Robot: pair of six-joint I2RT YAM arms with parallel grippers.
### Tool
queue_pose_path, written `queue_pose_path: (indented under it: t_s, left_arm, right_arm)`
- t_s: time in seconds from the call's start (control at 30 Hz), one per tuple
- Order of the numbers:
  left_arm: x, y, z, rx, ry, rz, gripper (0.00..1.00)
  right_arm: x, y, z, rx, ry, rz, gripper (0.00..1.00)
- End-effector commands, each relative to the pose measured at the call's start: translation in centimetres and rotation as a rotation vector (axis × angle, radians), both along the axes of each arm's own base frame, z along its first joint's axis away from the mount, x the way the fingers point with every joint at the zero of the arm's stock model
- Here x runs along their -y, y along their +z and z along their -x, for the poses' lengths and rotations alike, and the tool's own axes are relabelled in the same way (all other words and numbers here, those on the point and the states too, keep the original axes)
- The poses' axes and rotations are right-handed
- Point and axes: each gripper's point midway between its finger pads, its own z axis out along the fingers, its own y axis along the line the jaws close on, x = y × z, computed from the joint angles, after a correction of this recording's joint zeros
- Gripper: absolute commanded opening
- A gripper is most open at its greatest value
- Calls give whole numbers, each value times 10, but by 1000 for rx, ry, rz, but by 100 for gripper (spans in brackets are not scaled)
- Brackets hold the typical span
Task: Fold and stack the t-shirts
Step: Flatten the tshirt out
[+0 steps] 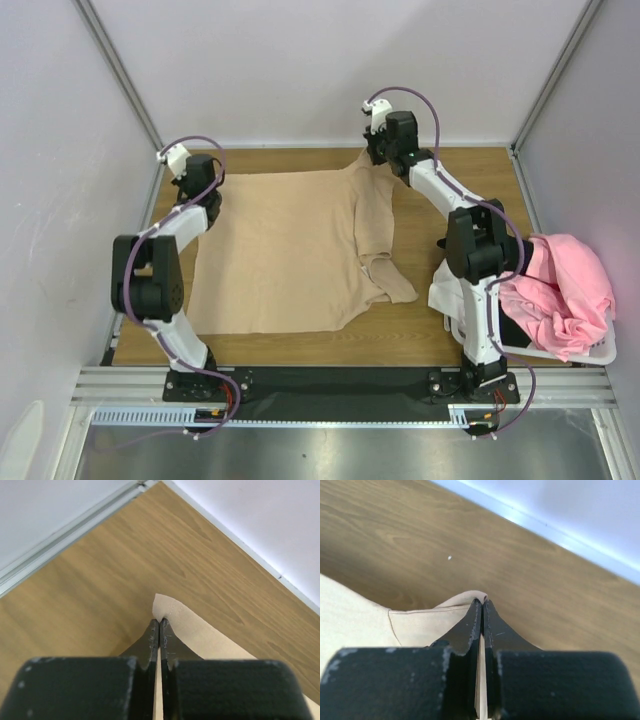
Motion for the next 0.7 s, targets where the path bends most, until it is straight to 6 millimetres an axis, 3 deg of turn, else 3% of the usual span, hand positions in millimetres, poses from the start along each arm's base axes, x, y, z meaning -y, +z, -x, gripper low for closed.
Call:
queue_pose_path:
  t_s: [0.0,0.17,0.23,0.27,0.3,0.33,0.37,0.4,0.43,0.47,0.5,0.53,0.57,0.63,0.67]
  left_arm:
    - [2,29,-46,88,-70,-50,0]
    - [-2,5,-76,1,-84,-83,5]
    - [-2,-5,-88,-24,-89,-74,14]
    - [-1,-8,-91,-37,-95,-67,26]
    - [3,-10,-100,-35,-116,-57,38]
    - [4,-8,-103,-32,-122,-52,59]
    - [5,-11,-104,-53,-130,-48,69]
    - [7,2,-110,-31,-139,-45,78]
    - [8,8,-111,-30,-145,-44,91]
    - [10,12,-110,-44,-157,-39,95]
    - [16,27,-114,-20,-186,-28,98]
    - [20,43,-110,-9,-211,-18,100]
    - [24,49,-105,-20,-234,-8,100]
    - [36,79,-94,18,-293,22,100]
    - [46,86,-86,12,-317,31,100]
  right_arm:
    - [-6,16,-28,117,58,47,0]
    - [-10,4,-48,161,81,85,0]
    - [-12,0,-56,178,92,89,0]
    - [-13,0,-58,183,94,81,2]
    - [-13,-1,-61,184,92,75,29]
    - [-16,5,-65,189,90,61,49]
    - [-15,10,-68,192,75,52,62]
    - [-15,16,-69,187,67,43,71]
    - [-14,10,-67,131,52,30,86]
    - [-14,45,-70,176,34,4,94]
    - [-12,47,-64,138,28,5,100]
    - [-12,60,-61,140,17,-12,100]
    - [-7,89,-55,157,-22,-50,100]
    - [8,105,-43,117,-101,-93,100]
    - [11,138,-27,120,-126,-175,100]
